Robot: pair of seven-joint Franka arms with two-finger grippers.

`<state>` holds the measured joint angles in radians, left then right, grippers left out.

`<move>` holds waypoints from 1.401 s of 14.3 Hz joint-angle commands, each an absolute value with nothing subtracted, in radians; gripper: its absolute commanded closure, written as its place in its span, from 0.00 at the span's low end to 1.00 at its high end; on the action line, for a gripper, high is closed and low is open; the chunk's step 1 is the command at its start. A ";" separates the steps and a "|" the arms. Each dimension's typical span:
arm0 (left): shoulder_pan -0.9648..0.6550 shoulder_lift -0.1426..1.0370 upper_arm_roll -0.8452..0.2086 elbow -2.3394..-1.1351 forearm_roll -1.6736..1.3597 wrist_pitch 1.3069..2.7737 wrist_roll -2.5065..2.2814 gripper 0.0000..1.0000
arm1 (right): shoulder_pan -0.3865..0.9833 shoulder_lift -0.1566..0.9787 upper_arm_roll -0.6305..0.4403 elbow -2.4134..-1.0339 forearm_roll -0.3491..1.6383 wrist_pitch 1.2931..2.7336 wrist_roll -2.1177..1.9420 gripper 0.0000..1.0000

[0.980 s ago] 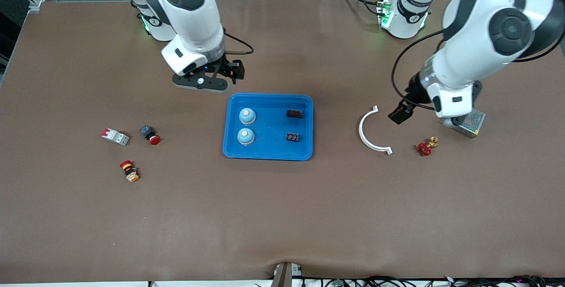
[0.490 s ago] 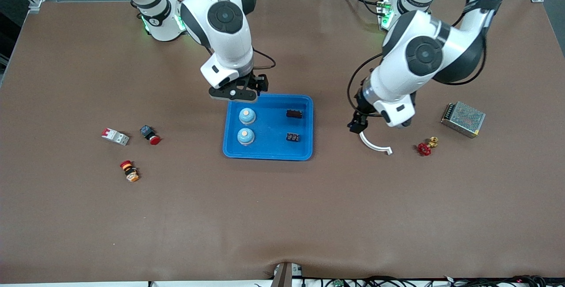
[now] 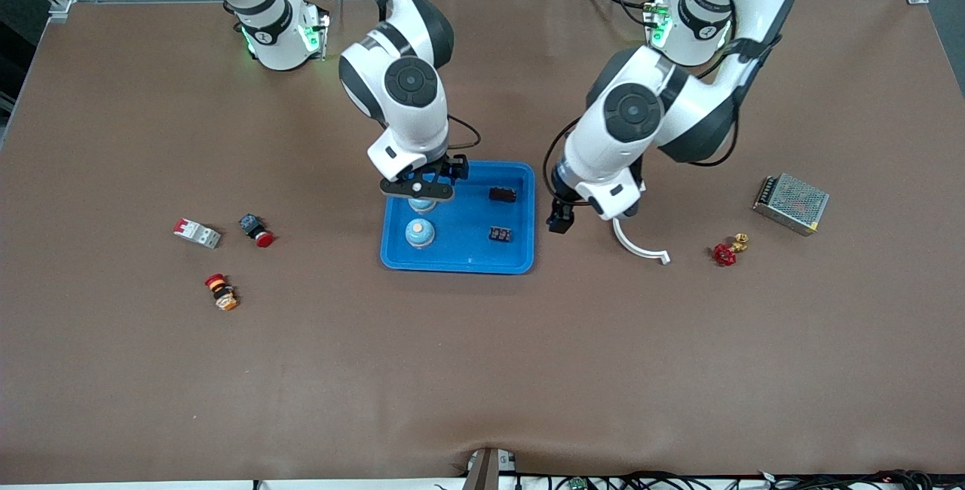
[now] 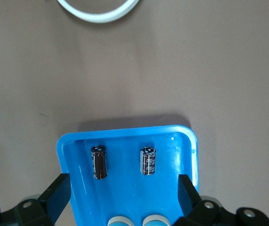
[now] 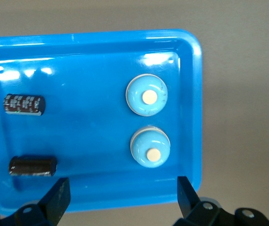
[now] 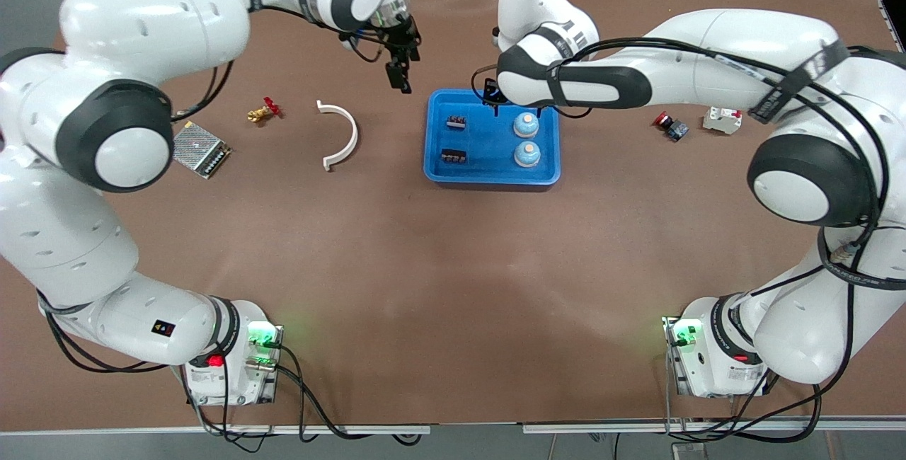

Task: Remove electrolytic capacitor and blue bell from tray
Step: 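Grasp a blue bell with the right gripper while the left gripper grasps a capacitor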

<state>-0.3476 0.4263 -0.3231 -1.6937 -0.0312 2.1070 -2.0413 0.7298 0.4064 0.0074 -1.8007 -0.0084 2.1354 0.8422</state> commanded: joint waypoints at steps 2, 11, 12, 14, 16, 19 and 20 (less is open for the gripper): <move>-0.409 0.573 -0.322 -1.582 0.046 2.124 -2.152 0.00 | 0.736 0.419 -0.003 -1.889 -0.018 2.285 0.760 0.00; -0.449 0.718 -0.310 -1.502 0.126 2.227 -2.241 0.00 | 0.716 0.460 -0.008 -2.002 -0.018 2.470 0.655 0.00; -0.460 0.730 -0.308 -1.496 0.146 2.236 -2.243 0.00 | 0.715 0.469 -0.008 -2.006 -0.020 2.476 0.649 0.00; -0.468 0.755 -0.307 -1.494 0.176 2.262 -2.247 0.00 | 0.703 0.479 -0.009 -2.020 -0.020 2.503 0.617 0.00; -0.477 0.775 -0.302 -1.494 0.195 2.286 -2.250 0.00 | 0.690 0.480 -0.009 -2.046 -0.020 2.539 0.592 0.00; -0.506 0.802 -0.282 -1.494 0.212 2.315 -2.264 0.00 | 0.693 0.491 -0.009 -2.049 -0.020 2.546 0.586 0.00; -0.523 0.804 -0.264 -1.494 0.213 2.322 -2.269 0.00 | 0.699 0.494 -0.008 -2.049 -0.020 2.545 0.586 0.00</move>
<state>-0.4852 0.7851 -0.2995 -1.5200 0.1858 2.3085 -2.2406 0.7030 0.4948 -0.0194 -2.0408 -0.0094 2.5345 0.5949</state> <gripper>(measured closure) 0.000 0.000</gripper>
